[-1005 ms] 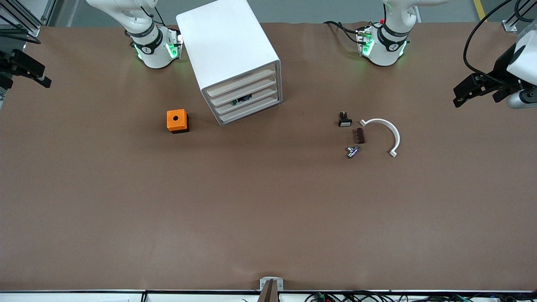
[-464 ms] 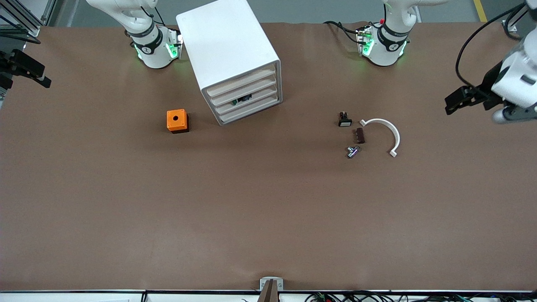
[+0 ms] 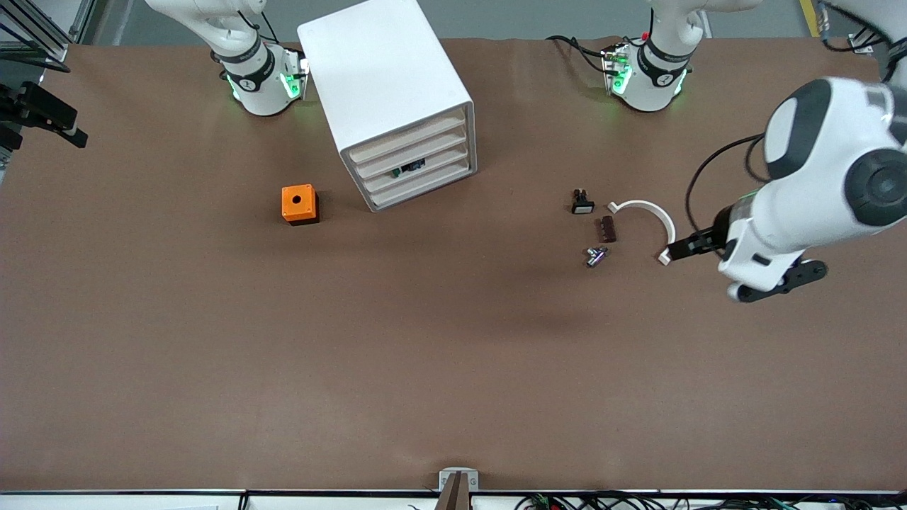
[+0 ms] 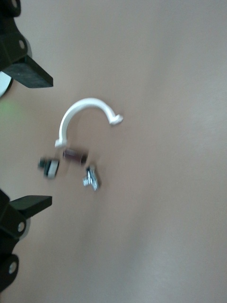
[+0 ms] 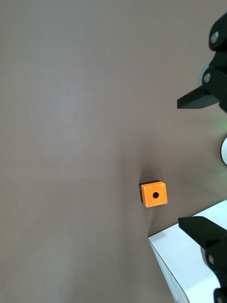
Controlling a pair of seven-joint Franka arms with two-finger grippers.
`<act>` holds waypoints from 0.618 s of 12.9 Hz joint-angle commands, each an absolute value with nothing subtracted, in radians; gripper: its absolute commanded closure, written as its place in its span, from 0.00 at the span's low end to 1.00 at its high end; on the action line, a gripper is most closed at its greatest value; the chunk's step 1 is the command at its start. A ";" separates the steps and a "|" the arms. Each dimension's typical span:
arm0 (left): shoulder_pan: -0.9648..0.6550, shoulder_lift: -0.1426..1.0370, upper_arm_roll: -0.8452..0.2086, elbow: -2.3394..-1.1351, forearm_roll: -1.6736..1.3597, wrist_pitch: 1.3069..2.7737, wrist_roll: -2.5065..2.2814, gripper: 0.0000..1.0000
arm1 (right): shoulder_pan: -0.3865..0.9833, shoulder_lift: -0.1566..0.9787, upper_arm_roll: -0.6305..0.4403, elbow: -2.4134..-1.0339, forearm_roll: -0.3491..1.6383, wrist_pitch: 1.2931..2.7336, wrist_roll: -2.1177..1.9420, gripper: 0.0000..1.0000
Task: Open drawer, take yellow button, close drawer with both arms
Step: 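Move the left gripper in toward the white cabinet drawer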
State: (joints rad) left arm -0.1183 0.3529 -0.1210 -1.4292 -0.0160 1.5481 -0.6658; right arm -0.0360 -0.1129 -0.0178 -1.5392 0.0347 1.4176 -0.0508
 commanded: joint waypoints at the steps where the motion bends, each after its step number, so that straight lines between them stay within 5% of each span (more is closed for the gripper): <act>1: -0.115 0.432 -0.123 -1.356 -0.160 1.525 -0.962 0.00 | -0.008 -0.104 -0.009 -1.485 0.032 1.375 -0.055 0.00; 8: -0.103 0.620 -0.123 -1.367 -0.486 1.473 -1.649 0.00 | 0.127 -0.063 -0.011 -1.483 0.026 1.376 0.167 0.00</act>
